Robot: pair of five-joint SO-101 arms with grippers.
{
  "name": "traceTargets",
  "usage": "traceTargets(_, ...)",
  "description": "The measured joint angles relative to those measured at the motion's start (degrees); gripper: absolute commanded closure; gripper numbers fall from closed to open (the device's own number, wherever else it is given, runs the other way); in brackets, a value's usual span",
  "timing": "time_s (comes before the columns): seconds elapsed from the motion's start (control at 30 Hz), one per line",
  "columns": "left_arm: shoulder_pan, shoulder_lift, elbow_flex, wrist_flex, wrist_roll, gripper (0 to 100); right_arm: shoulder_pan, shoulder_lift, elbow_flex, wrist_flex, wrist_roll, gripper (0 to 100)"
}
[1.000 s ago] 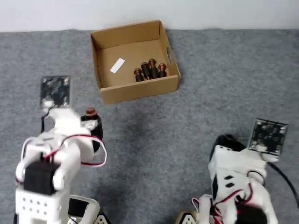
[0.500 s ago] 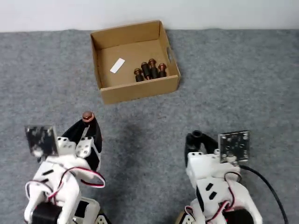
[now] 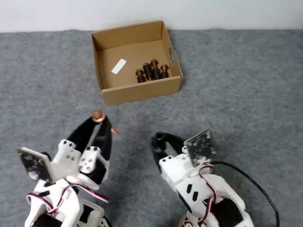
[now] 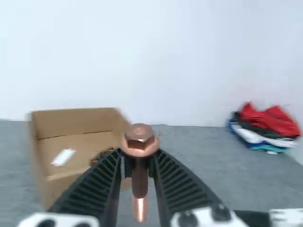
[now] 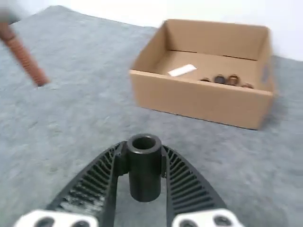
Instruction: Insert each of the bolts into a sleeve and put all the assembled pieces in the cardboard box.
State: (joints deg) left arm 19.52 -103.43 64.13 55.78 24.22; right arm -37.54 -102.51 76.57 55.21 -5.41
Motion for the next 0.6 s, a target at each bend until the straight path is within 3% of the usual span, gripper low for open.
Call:
traceTargets(0.37, 9.1, 0.0, 0.0, -0.6, 1.7, 100, -3.2, 0.1, 2.5, -3.8, 8.1, 99.0)
traceTargets(0.6, 10.0, 0.0, 2.8, -0.6, 6.9, 100, -7.0, 0.1, 2.6, -4.6, 12.4, 99.0)
